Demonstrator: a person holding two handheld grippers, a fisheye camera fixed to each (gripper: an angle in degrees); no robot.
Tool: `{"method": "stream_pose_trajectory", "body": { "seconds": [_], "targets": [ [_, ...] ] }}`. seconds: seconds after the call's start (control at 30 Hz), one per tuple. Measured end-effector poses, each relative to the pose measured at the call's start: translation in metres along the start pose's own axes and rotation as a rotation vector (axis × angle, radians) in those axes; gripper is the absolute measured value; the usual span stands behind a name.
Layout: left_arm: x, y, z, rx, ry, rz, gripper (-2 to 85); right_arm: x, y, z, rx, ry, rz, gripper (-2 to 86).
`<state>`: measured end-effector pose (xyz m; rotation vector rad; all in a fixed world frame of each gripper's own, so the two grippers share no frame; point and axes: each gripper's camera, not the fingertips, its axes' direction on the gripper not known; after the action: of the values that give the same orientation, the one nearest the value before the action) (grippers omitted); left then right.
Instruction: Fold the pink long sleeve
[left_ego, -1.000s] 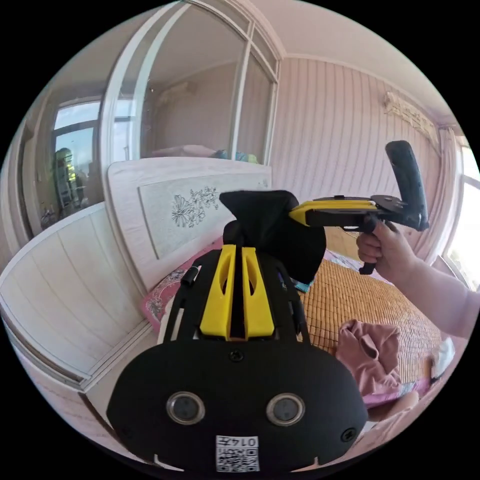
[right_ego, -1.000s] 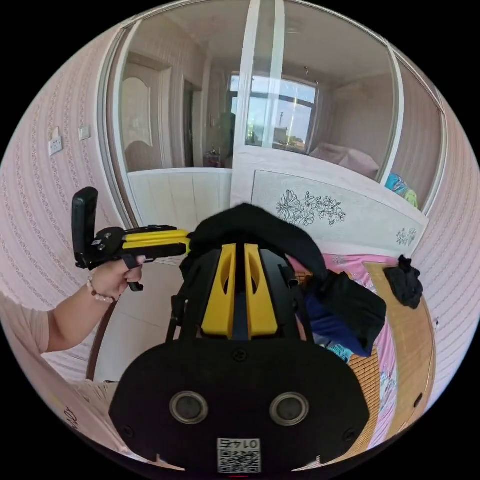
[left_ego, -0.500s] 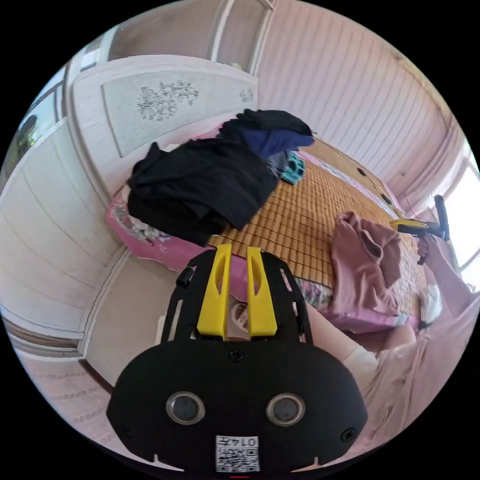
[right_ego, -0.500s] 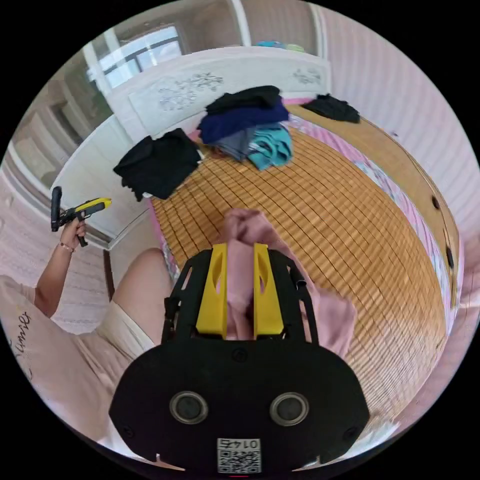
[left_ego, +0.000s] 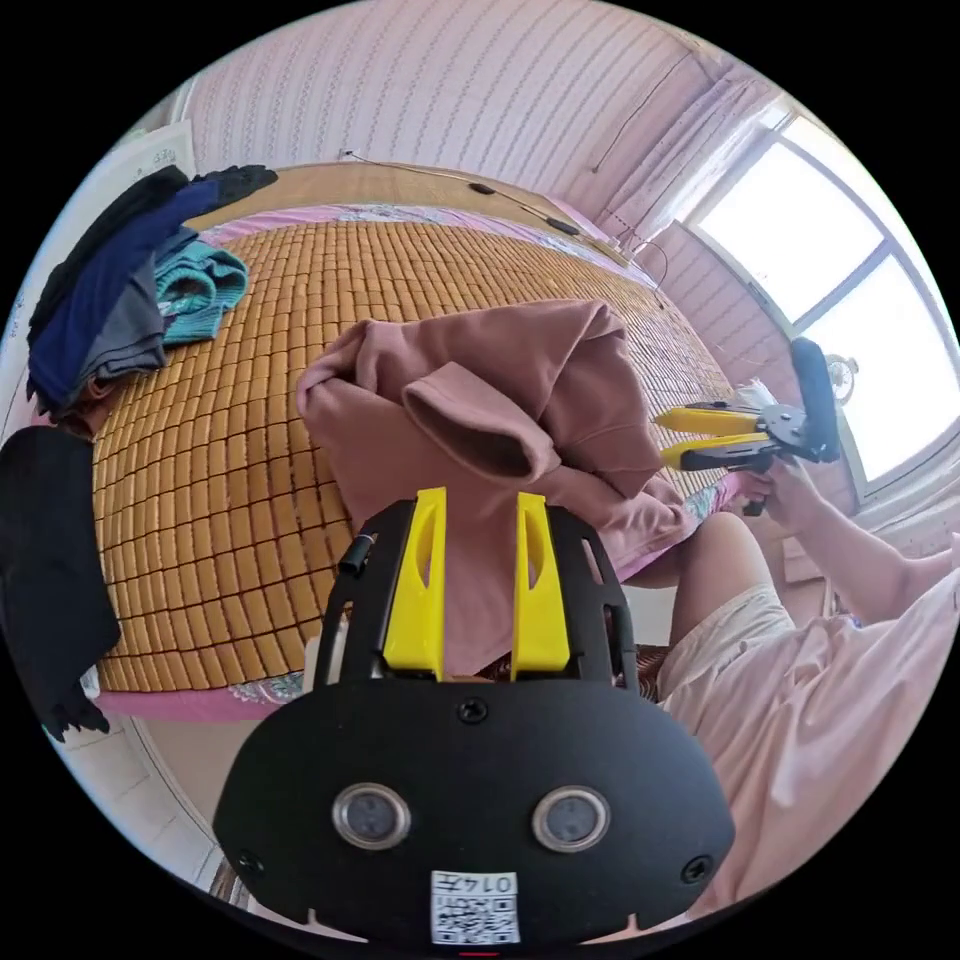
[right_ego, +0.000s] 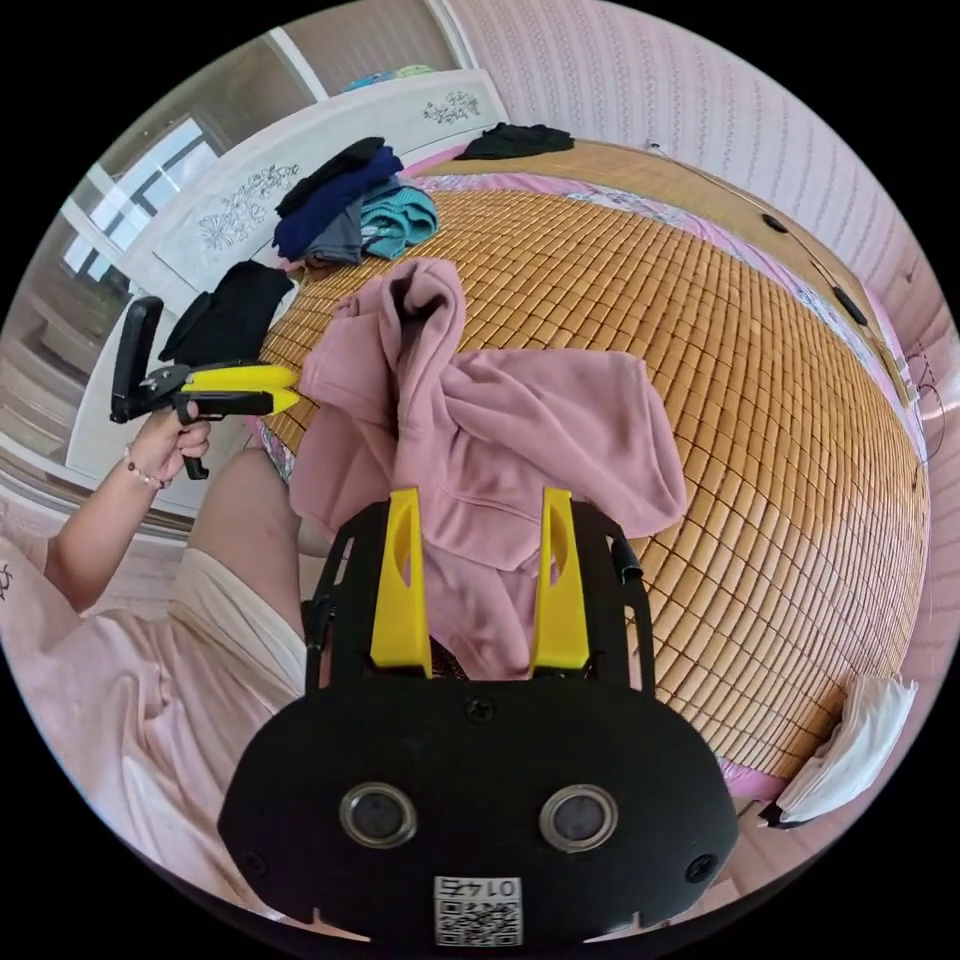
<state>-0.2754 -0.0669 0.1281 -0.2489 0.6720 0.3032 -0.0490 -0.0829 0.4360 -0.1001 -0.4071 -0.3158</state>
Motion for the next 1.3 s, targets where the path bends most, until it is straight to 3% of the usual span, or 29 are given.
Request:
{"method": "stream_pose_trajectory", "body": {
  "seconds": [0.07,0.17,0.3,0.4,0.53,0.7,0.83,1.0,1.17,1.3],
  "targets": [
    [0.023,-0.010,0.022,-0.044,-0.034,0.049,10.9,0.011,-0.006,0.011,-0.046,-0.009,0.033,6.2],
    [0.034,-0.027,0.070,-0.139,-0.092,0.037,12.0,0.037,0.000,-0.021,0.073,-0.122,0.087,0.0],
    [0.028,-0.033,0.085,-0.144,-0.072,-0.036,11.8,0.064,0.027,-0.071,0.165,-0.039,0.080,0.8],
    [0.038,-0.022,0.053,-0.064,-0.084,-0.006,10.8,0.089,0.054,-0.078,0.115,0.050,0.113,10.0],
    [0.057,-0.020,0.011,0.056,-0.212,0.106,10.3,0.138,0.068,-0.050,0.016,-0.133,0.298,16.4],
    [0.041,-0.059,0.023,0.083,-0.365,0.103,13.2,0.166,0.065,-0.041,0.056,-0.337,0.508,7.8],
    [0.004,-0.086,0.091,-0.153,-0.254,0.031,13.4,0.165,0.074,-0.094,0.203,-0.369,0.450,2.5],
    [0.004,-0.087,0.113,-0.214,-0.131,0.124,6.1,0.168,0.098,-0.193,0.418,-0.481,0.309,1.3],
    [0.030,-0.093,0.076,-0.081,-0.074,0.221,4.1,0.185,0.077,-0.282,0.577,-0.386,0.237,1.5],
    [0.006,-0.130,0.046,0.033,-0.012,0.108,4.8,0.229,0.020,-0.287,0.546,-0.235,0.364,2.9]
  ]
}}
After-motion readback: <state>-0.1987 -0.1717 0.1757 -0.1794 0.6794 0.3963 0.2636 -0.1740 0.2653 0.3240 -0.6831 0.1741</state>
